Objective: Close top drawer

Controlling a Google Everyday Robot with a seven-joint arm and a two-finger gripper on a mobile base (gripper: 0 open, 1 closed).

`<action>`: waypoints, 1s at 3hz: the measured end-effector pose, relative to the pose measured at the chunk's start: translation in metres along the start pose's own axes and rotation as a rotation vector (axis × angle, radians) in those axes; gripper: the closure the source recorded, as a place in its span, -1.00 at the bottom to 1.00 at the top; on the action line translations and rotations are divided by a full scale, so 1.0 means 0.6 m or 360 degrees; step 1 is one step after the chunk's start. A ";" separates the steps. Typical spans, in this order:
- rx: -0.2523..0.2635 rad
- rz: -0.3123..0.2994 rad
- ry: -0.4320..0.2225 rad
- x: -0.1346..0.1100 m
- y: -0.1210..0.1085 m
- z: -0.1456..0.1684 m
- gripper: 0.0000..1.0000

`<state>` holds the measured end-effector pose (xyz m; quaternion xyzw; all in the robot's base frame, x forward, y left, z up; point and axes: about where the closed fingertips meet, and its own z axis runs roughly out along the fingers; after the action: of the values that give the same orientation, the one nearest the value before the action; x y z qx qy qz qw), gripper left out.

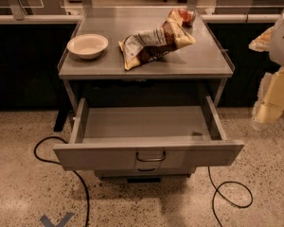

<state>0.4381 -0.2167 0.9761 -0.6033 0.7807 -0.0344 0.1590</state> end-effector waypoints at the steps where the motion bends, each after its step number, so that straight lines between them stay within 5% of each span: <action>1: 0.0008 -0.0005 -0.0015 0.000 0.003 0.002 -1.00; 2: -0.0090 -0.0004 -0.0120 0.022 0.035 0.058 -1.00; 3: -0.0304 0.0033 -0.0286 0.047 0.104 0.159 -1.00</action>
Offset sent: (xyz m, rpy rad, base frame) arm -0.0424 -0.0060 -0.1135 0.2514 0.1433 0.0759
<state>0.4011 -0.2137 0.8647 -0.6082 0.7693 0.0960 0.1705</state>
